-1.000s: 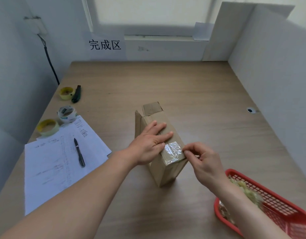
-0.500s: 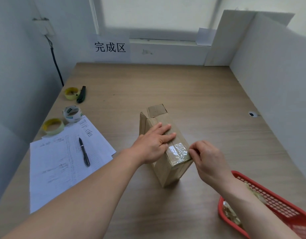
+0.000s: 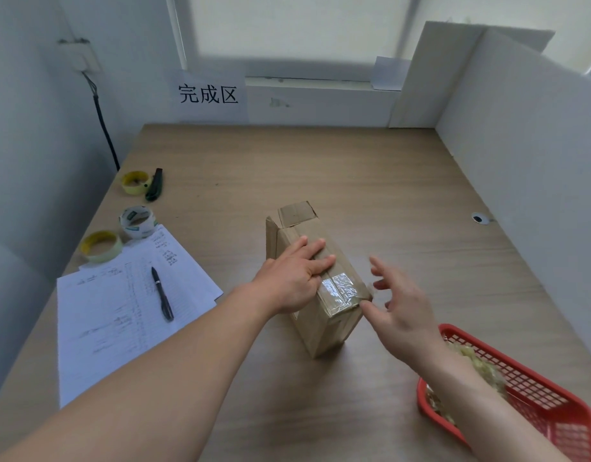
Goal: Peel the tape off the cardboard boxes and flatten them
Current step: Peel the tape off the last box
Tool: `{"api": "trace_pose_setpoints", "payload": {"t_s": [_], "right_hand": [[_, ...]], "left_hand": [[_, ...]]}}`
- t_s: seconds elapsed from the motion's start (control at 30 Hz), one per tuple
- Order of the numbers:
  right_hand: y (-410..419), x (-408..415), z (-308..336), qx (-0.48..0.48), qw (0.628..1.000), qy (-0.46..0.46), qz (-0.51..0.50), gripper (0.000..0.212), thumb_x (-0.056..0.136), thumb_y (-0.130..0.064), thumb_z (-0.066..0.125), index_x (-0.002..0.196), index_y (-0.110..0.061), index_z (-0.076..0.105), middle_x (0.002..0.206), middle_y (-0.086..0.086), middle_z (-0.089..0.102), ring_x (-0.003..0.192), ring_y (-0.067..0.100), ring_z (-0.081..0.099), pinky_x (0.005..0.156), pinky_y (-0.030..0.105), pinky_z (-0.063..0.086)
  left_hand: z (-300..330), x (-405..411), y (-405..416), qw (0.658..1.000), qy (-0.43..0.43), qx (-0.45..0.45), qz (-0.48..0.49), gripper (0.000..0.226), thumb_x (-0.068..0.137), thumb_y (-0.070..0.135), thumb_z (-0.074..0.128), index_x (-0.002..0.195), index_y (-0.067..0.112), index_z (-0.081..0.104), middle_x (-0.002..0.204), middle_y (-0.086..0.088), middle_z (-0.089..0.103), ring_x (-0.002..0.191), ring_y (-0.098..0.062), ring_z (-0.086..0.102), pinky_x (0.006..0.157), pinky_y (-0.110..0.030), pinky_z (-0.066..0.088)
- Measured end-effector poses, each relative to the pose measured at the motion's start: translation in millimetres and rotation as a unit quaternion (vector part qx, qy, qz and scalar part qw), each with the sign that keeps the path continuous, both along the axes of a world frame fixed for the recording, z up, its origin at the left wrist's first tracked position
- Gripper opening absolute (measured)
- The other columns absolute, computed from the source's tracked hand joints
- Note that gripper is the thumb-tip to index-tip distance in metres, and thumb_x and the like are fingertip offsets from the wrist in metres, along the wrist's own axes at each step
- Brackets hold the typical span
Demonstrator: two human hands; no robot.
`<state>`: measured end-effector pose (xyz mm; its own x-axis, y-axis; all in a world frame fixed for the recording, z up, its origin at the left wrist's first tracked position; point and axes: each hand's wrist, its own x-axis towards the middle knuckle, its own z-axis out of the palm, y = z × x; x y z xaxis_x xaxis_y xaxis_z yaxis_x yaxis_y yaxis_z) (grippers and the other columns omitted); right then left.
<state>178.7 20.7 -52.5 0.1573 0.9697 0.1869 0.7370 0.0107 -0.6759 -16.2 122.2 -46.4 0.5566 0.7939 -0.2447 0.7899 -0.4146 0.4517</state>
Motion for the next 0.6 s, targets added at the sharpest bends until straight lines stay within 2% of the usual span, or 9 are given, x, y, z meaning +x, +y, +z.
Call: {"api": "trace_pose_setpoints", "payload": {"t_s": [0.07,0.13,0.23,0.33,0.4,0.5,0.6], "right_hand": [[2,-3,0,0.017,0.999,-0.047,0.012,0.028,0.081,-0.008,0.077,0.108,-0.016,0.075,0.105,-0.004,0.063,0.094,0.015,0.062,0.073,0.021,0.041],[-1,-8,2,0.041,0.996,-0.072,0.016,0.007,0.083,-0.006,0.076,0.087,-0.012,0.078,0.097,-0.003,0.065,0.088,0.017,0.061,0.071,0.024,0.042],[-17,-13,0,0.030,0.999,-0.002,0.023,0.013,0.083,-0.005,0.073,0.075,-0.016,0.072,0.096,-0.007,0.067,0.096,0.017,0.060,0.080,0.032,0.046],[-34,-17,3,0.011,0.990,0.138,0.020,0.016,0.074,-0.017,0.066,0.062,-0.026,0.064,0.100,-0.011,0.070,0.108,0.008,0.059,0.088,0.028,0.043],[-38,-18,7,0.025,0.983,0.180,0.008,0.018,0.073,-0.020,0.067,0.058,-0.026,0.060,0.101,-0.009,0.070,0.106,0.008,0.062,0.086,0.027,0.044],[-36,-20,12,0.097,0.988,0.116,-0.024,0.031,0.076,-0.018,0.083,0.057,-0.019,0.058,0.098,-0.004,0.069,0.096,0.011,0.065,0.081,0.020,0.045],[-36,-32,11,0.183,0.983,0.028,0.005,0.033,0.073,-0.019,0.081,0.055,-0.015,0.055,0.095,-0.004,0.068,0.085,0.004,0.064,0.069,0.016,0.047]], "left_hand": [[-1,1,0,1.000,0.002,0.000,0.001,0.052,0.103,0.032,0.037,0.152,0.047,0.028,0.164,0.024,0.002,0.151,-0.004,-0.009,0.120,-0.053,0.016],[-1,1,0,1.000,0.002,-0.003,0.004,0.052,0.103,0.032,0.036,0.152,0.048,0.028,0.164,0.025,0.001,0.150,-0.003,-0.009,0.120,-0.053,0.014],[-1,1,2,1.000,0.007,-0.004,0.002,0.051,0.103,0.033,0.036,0.151,0.048,0.028,0.164,0.025,0.001,0.151,-0.004,-0.009,0.119,-0.055,0.015],[-1,2,3,1.000,0.006,-0.004,0.002,0.051,0.103,0.034,0.035,0.152,0.048,0.028,0.164,0.024,0.001,0.151,-0.005,-0.009,0.119,-0.056,0.014],[-1,3,3,1.000,0.003,-0.006,0.004,0.051,0.103,0.034,0.035,0.152,0.048,0.028,0.164,0.024,0.001,0.151,-0.005,-0.010,0.119,-0.056,0.014],[0,7,3,1.000,0.004,-0.010,0.002,0.051,0.103,0.034,0.035,0.152,0.048,0.027,0.164,0.024,0.001,0.151,-0.005,-0.010,0.119,-0.056,0.013],[0,6,3,1.000,0.006,-0.010,0.000,0.051,0.103,0.034,0.036,0.152,0.048,0.027,0.164,0.024,0.000,0.151,-0.006,-0.009,0.118,-0.056,0.012]]}}
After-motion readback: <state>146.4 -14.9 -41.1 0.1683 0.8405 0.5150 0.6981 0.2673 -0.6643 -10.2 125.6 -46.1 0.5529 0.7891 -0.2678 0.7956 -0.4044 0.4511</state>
